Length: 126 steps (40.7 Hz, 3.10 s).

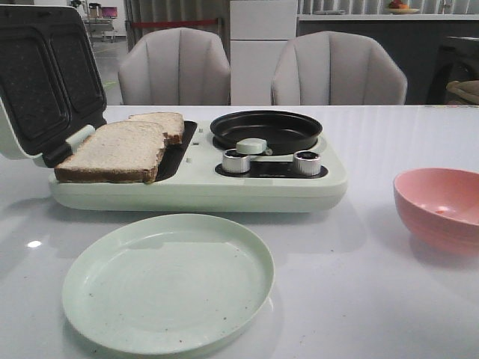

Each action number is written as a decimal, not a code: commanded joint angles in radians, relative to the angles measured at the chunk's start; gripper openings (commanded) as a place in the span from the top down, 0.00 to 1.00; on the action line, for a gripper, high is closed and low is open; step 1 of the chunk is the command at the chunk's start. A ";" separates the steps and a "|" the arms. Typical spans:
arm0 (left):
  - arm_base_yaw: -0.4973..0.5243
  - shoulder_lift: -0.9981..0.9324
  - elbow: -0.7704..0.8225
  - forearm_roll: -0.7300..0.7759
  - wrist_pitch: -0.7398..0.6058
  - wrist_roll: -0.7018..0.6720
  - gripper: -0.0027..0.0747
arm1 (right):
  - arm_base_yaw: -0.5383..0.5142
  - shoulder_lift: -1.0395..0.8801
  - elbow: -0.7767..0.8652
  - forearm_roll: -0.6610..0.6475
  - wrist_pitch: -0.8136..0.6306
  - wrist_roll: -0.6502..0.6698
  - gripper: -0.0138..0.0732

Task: Make breakfast with bread and shrimp
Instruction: 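Move the left gripper to the sandwich-maker lid handle, then swing the lid down over the bread with the left gripper, then reach the right gripper to the pink bowl and grasp its rim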

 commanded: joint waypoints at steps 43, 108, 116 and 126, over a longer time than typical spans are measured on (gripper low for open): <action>-0.131 0.219 -0.462 -0.269 -0.047 0.127 0.84 | -0.001 0.000 -0.024 -0.004 -0.055 0.001 0.38; -0.823 -0.821 0.427 -0.210 -0.291 0.209 0.84 | -0.087 0.293 -0.211 -0.135 0.058 0.097 0.38; -0.823 -0.821 0.427 -0.204 -0.291 0.209 0.84 | -0.302 0.491 -0.286 -0.127 0.056 0.097 0.38; -0.823 -0.821 0.427 -0.204 -0.291 0.209 0.84 | -0.513 0.716 -0.357 -0.045 0.036 0.020 0.38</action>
